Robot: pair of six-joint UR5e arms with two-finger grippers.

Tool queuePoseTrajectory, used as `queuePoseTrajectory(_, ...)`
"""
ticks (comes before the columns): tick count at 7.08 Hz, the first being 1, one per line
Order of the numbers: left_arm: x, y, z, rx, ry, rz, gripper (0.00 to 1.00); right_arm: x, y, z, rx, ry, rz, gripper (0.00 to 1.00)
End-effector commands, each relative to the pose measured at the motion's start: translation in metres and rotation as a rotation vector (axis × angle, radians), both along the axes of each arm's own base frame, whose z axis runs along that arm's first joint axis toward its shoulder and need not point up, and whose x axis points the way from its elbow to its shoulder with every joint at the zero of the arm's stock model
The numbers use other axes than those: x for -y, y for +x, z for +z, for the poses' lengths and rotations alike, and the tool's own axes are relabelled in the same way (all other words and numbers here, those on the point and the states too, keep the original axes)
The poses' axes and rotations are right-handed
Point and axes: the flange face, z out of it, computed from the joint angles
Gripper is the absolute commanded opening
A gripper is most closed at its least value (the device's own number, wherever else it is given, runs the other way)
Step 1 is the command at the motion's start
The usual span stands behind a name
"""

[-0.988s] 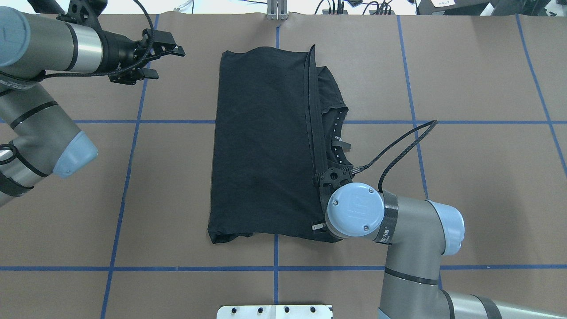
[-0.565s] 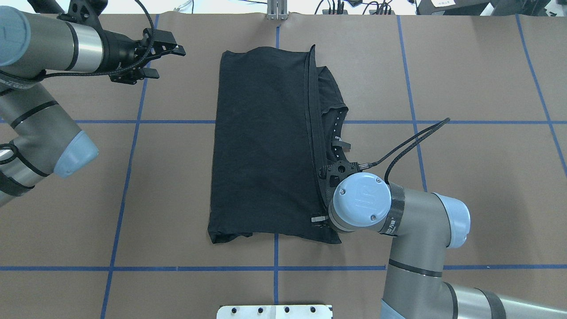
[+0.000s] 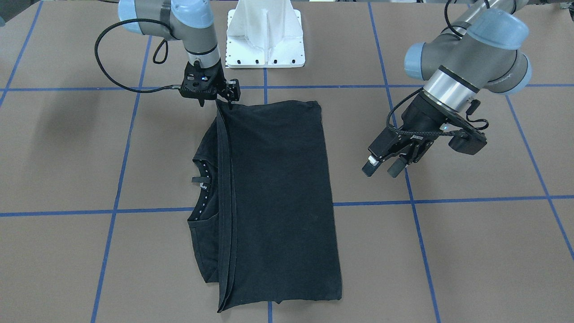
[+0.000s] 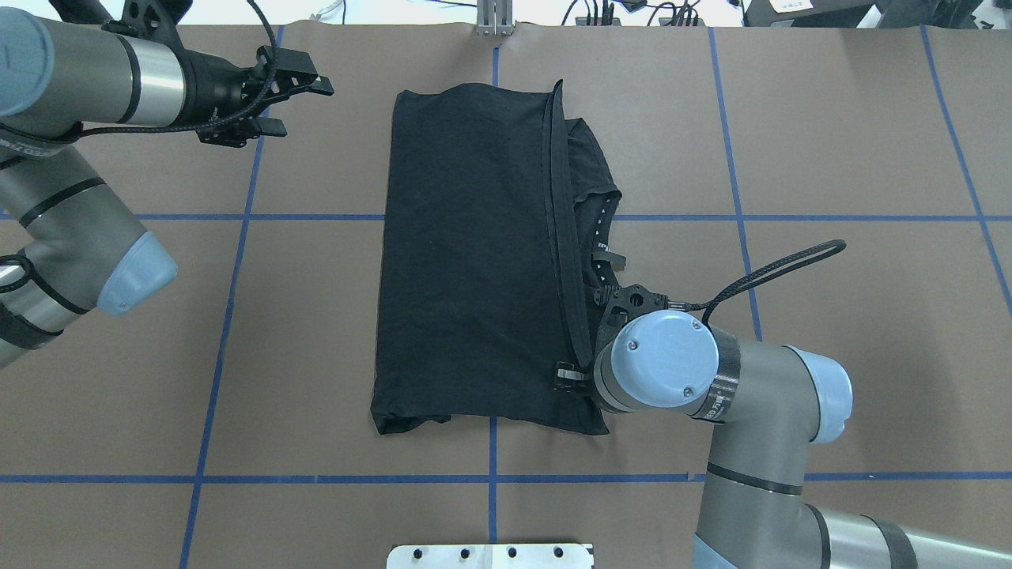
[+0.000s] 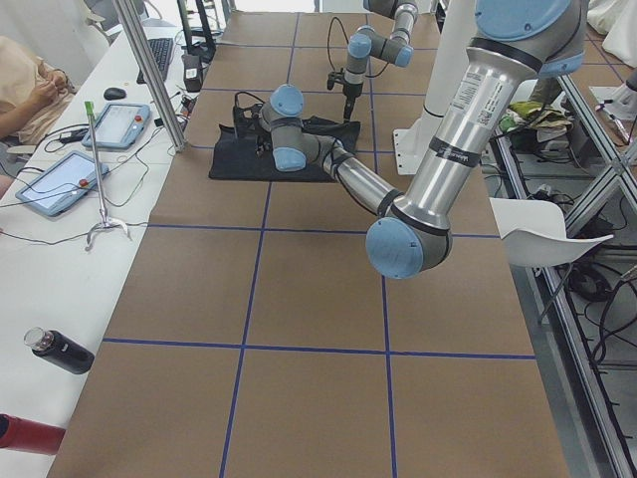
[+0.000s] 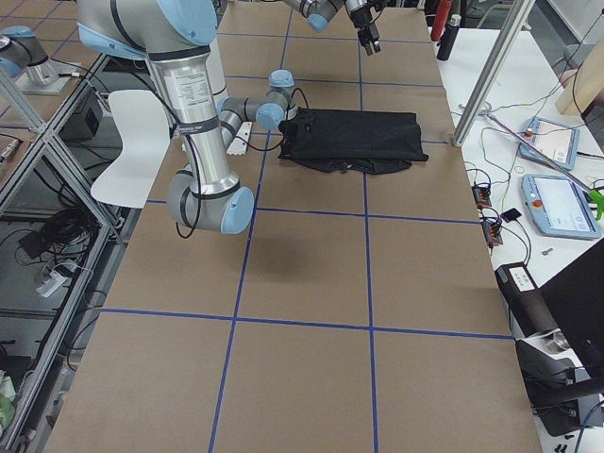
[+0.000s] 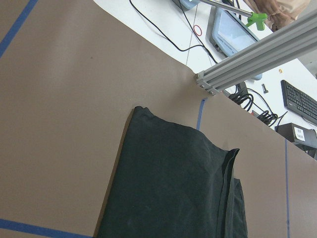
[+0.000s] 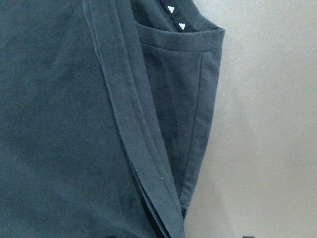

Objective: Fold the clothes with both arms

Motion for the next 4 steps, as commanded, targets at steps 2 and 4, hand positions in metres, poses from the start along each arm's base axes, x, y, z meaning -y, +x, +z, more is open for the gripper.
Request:
queuePoseTrajectory(2, -0.001, -0.001, 0.0, -0.001, 0.0, -0.001, 0.99, 0.002, -0.006, 0.015, -0.059, 0.134, -0.135, 0.73)
queuePoseTrajectory(4, -0.001, -0.001, 0.001, 0.0, -0.001, -0.001, 0.99, 0.005, -0.006, 0.027, -0.087, 0.165, -0.176, 0.71)
